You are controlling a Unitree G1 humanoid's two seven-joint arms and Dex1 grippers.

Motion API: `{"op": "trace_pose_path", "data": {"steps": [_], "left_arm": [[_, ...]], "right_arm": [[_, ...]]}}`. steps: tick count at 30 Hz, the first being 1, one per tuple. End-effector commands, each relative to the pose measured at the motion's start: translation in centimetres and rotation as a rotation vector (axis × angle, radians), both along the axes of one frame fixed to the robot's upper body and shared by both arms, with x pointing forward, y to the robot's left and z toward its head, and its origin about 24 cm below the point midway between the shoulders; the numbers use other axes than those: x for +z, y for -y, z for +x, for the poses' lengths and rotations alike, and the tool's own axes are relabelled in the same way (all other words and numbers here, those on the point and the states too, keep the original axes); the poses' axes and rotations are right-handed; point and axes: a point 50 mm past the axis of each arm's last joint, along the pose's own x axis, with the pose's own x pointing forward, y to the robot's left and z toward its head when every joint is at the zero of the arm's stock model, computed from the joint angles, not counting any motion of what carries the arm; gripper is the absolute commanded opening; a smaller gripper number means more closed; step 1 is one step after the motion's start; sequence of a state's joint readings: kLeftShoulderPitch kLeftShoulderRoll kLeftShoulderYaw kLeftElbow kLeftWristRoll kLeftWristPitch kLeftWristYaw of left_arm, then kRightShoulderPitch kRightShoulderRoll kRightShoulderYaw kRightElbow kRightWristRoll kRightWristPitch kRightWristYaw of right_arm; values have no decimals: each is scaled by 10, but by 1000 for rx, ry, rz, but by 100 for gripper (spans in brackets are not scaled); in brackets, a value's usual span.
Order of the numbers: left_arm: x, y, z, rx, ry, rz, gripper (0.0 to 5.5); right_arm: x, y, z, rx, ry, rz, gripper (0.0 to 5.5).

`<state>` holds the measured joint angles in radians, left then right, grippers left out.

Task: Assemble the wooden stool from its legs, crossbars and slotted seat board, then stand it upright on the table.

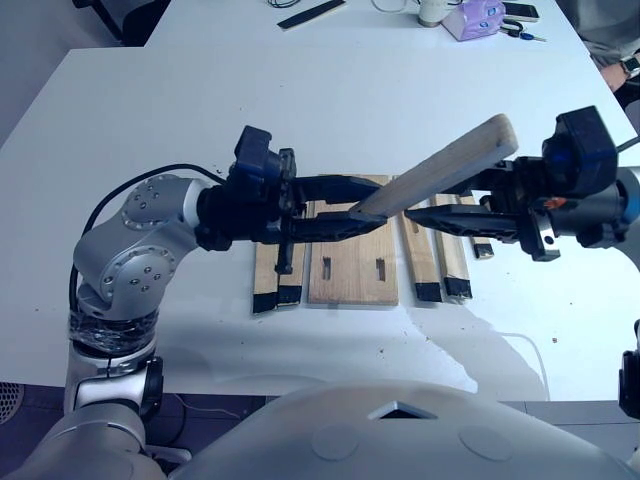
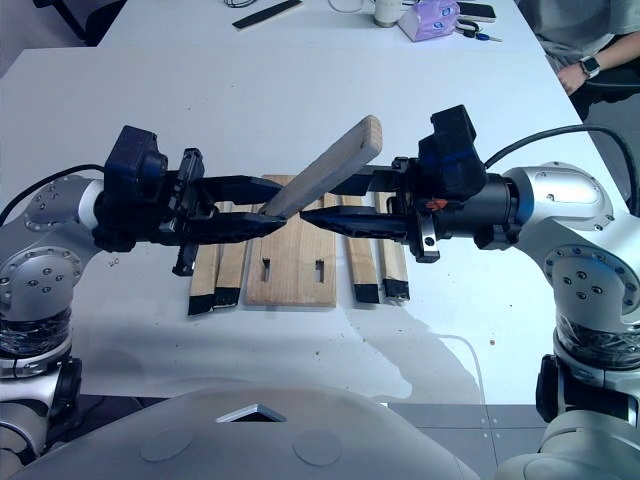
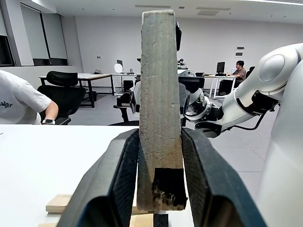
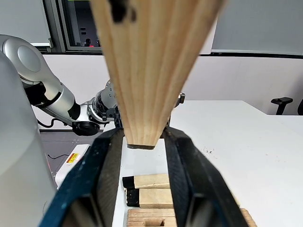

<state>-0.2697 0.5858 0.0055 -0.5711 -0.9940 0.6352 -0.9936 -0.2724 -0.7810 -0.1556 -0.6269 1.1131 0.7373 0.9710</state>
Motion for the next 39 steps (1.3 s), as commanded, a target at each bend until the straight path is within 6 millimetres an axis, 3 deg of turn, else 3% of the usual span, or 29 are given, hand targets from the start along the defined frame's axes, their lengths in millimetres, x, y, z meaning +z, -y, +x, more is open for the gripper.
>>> {"op": "trace_pose_path", "data": {"steps": [1, 2, 11, 21, 32, 38, 39], "left_arm": [[-5, -4, 4, 48, -9, 49, 131], [-5, -4, 4, 48, -8, 49, 131], [-5, -5, 4, 46, -2, 54, 131], [-7, -3, 1, 19, 14, 70, 131], [-8, -3, 0, 20, 3, 60, 131], [-18, -2, 5, 82, -36, 130, 131], [-20, -2, 6, 92, -49, 142, 160]], "right_arm": [[2, -3, -3, 12, 20, 10, 130], [3, -3, -1, -2, 20, 15, 166], [3, -1, 0, -6, 2, 21, 291], [4, -4, 3, -15, 15, 31, 291], [-2, -4, 3, -7, 27, -22, 136], [-3, -1, 6, -27, 36, -30, 131], [-3, 0, 7, -36, 39, -32, 131]]}}
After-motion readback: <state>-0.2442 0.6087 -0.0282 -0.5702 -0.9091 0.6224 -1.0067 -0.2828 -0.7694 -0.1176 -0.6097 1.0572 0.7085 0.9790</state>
